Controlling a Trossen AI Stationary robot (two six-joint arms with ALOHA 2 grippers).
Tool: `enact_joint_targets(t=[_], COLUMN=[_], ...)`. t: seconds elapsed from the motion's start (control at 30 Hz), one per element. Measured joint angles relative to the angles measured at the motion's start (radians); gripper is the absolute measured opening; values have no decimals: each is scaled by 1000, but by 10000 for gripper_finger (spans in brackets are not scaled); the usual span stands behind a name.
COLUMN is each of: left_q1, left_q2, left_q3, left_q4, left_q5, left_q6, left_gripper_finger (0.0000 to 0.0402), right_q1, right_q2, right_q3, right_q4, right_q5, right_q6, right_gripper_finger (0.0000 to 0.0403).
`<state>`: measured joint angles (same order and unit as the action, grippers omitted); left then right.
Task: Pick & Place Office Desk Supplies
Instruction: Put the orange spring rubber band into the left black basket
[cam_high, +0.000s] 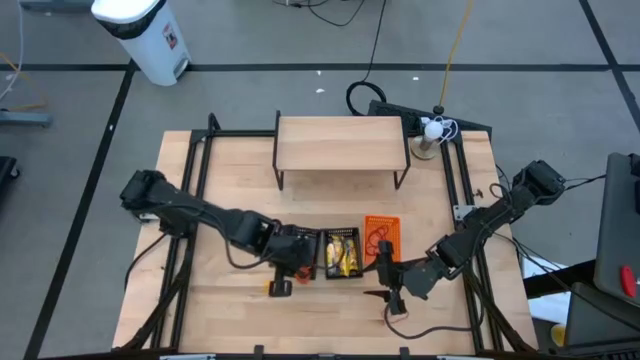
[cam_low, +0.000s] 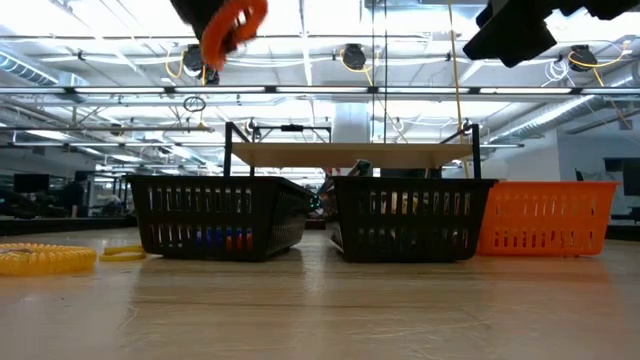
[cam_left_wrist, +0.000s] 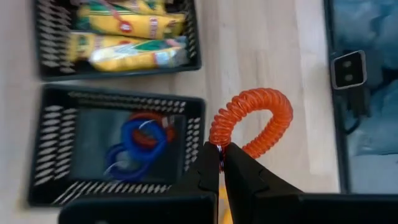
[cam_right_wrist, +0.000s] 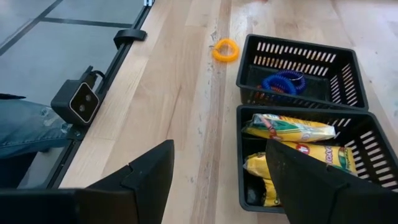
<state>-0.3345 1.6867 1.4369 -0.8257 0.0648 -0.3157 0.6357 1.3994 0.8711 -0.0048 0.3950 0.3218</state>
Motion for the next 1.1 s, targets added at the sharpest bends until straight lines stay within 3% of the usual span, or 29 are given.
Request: enact_joint_targets(t=[0.2, 0.4, 0.63, 1.1], left_q1=[68, 149, 196, 186], left_q2=[0, 0, 0, 0], left_q3=[-135, -199, -205, -205], left_q4=[177, 201, 199, 179], left_q5=[64, 73, 66, 63], left_q6=[45, 40, -12, -103], left_gripper_finger=[4, 7, 10, 18], right_q1=[-1, -2, -1, -1], right_q2=[0, 0, 0, 0], right_q3=[-1, -1, -1, -1], right_q4=[1, 0, 0, 0], right_q5=[1, 0, 0, 0], right_q6=[0, 0, -10, -13], right_gripper_finger=[242, 242, 242, 242])
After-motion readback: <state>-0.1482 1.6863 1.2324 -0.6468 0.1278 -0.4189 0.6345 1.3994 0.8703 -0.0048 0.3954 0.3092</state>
